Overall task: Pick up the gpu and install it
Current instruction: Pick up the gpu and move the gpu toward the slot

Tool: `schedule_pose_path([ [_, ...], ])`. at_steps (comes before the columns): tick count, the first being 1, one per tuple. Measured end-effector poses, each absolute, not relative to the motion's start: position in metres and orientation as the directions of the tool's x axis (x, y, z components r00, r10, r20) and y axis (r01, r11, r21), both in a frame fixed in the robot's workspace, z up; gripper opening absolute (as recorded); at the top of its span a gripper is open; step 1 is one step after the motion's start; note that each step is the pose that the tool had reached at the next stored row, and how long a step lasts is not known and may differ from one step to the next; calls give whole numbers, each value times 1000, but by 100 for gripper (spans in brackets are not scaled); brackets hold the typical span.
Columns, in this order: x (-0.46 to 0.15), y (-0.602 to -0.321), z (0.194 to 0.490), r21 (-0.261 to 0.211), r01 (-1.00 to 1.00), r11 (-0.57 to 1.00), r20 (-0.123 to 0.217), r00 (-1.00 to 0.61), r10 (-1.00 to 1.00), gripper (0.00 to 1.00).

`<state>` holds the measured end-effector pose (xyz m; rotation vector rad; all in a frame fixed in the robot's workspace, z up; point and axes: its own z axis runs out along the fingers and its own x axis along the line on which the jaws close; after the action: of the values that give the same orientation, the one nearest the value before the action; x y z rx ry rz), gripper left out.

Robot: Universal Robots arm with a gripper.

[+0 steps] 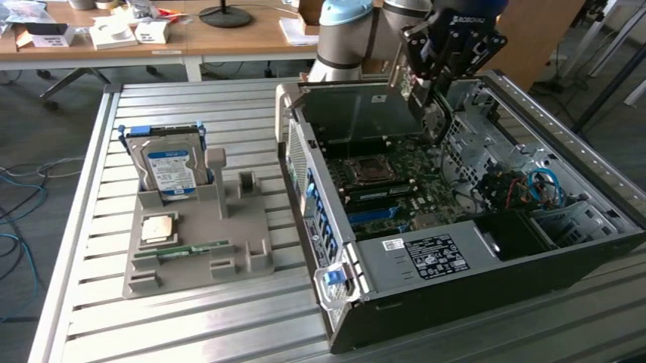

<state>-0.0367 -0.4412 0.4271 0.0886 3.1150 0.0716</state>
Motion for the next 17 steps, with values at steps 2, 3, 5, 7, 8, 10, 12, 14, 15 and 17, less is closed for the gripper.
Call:
schedule_pose_path([
  [2,-32,-441,427,47,56,997,-23,-998,57,26],
  [3,-29,-441,427,47,56,997,-23,-998,57,26],
  [5,-24,-441,427,47,55,997,-23,-998,57,26],
  [7,-19,-441,427,47,55,997,-23,-998,56,26],
  [8,-17,-441,427,47,54,997,-23,-998,55,26],
  [10,-12,-441,427,47,53,997,-23,-998,54,26],
  [12,-7,-441,427,47,52,998,-23,-998,53,26],
  [14,-3,-441,427,47,51,998,-23,-998,52,26],
  [15,0,-441,427,47,50,998,-23,-998,51,26],
  [17,4,-441,427,47,48,998,-23,-999,49,26],
])
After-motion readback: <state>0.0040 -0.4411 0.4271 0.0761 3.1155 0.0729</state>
